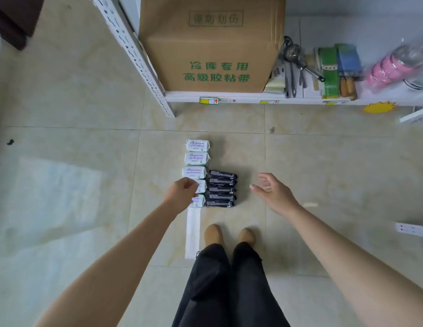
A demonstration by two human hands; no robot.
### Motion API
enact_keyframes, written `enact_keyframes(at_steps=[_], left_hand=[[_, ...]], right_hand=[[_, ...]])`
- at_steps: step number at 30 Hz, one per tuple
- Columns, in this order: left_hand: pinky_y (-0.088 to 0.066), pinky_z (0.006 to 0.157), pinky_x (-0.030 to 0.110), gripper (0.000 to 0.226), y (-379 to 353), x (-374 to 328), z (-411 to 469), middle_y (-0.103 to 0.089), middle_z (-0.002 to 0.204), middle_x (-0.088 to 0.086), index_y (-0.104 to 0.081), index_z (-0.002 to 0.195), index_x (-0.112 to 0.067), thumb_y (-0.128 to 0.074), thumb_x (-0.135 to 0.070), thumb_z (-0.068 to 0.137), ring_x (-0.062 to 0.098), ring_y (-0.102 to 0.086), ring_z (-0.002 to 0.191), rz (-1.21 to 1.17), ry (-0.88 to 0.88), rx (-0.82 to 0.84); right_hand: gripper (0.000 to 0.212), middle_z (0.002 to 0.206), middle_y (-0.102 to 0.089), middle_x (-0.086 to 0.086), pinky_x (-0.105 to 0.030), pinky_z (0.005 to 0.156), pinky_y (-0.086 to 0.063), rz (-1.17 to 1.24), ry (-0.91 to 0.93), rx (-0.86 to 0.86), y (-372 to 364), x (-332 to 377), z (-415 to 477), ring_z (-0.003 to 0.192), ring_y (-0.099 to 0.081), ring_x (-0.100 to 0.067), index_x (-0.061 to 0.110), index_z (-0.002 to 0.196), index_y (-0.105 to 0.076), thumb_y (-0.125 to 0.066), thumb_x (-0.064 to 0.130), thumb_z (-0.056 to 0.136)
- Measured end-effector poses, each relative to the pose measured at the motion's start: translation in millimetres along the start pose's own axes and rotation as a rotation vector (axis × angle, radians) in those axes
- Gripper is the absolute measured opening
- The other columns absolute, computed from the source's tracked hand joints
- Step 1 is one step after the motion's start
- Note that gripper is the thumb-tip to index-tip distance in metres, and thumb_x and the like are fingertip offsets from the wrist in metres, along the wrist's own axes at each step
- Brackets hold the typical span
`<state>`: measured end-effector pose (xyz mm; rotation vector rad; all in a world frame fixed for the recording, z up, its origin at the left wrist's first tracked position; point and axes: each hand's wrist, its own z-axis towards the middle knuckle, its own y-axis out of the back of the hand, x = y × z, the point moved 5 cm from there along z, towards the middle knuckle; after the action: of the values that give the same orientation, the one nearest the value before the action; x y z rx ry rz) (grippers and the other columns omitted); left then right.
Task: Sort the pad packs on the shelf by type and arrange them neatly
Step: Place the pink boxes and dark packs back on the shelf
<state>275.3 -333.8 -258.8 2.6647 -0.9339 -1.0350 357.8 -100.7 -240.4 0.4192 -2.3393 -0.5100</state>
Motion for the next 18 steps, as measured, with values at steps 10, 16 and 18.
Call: enact_keyframes(at_steps=[10,16,18], left_hand=[[-0.048,0.096,0.046,0.020,-70.6,90.1,122.1,-0.057,0.102,-0.001,-0.055,0.110,-0.014,-0.050,-0.020,0.092,0.028,-0.059,0.110,0.127,0.081,0.029],[-0.049,0.093,0.042,0.030,-115.6,144.9,190.9,-0.055,0.110,-0.002,-0.052,0.122,-0.011,-0.049,-0.020,0.093,0.027,-0.059,0.106,0.181,0.142,0.032],[-0.050,0.089,0.040,0.029,-130.7,164.0,215.5,-0.054,0.106,-0.001,-0.050,0.123,-0.009,-0.046,-0.016,0.094,0.027,-0.061,0.096,0.120,0.188,0.041]], right_hand=[[0.066,0.138,-0.044,-0.010,-0.027,0.097,-0.036,0.015,-0.141,0.082,-74.3,-110.5,96.4,0.122,-0.049,-0.023,0.022,0.140,-0.033,-0.066,0.029,0.083],[0.068,0.138,-0.043,-0.011,-0.029,0.098,-0.038,0.054,-0.220,0.159,-129.2,-177.0,146.2,0.122,-0.050,-0.022,0.024,0.141,-0.029,-0.065,0.032,0.084],[0.064,0.137,-0.044,-0.011,-0.028,0.096,-0.037,0.060,-0.241,0.161,-145.6,-197.3,168.2,0.119,-0.052,-0.022,0.025,0.140,-0.030,-0.062,0.033,0.086]])
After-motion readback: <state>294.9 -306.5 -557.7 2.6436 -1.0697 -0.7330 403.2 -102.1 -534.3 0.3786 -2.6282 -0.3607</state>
